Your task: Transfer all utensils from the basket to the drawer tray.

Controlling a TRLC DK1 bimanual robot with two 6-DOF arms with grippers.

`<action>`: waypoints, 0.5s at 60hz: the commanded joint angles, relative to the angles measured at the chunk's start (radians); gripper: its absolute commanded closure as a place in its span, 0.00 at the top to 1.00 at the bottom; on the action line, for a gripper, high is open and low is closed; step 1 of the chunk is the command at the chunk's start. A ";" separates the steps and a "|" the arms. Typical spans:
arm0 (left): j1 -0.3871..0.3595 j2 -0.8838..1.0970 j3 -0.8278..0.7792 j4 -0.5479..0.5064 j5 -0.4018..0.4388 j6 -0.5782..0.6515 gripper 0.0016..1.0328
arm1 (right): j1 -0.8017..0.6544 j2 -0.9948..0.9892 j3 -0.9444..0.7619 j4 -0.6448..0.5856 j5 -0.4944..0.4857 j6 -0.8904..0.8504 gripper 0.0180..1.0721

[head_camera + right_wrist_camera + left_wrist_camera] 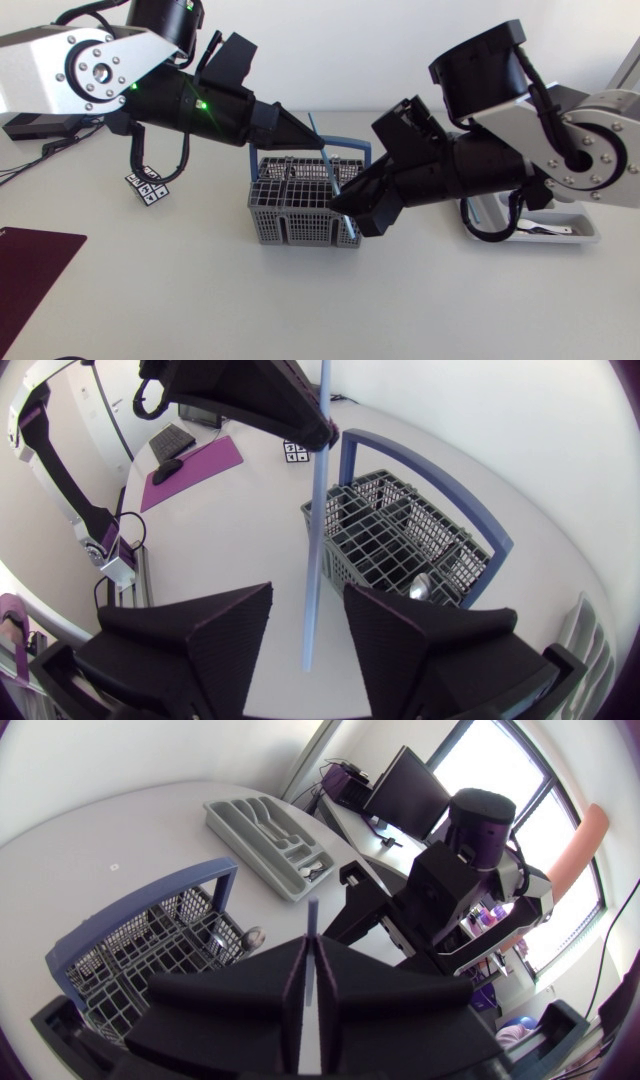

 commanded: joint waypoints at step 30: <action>0.010 0.019 0.039 -0.003 0.016 -0.024 0.20 | 0.016 0.034 0.018 -0.011 -0.015 0.011 0.06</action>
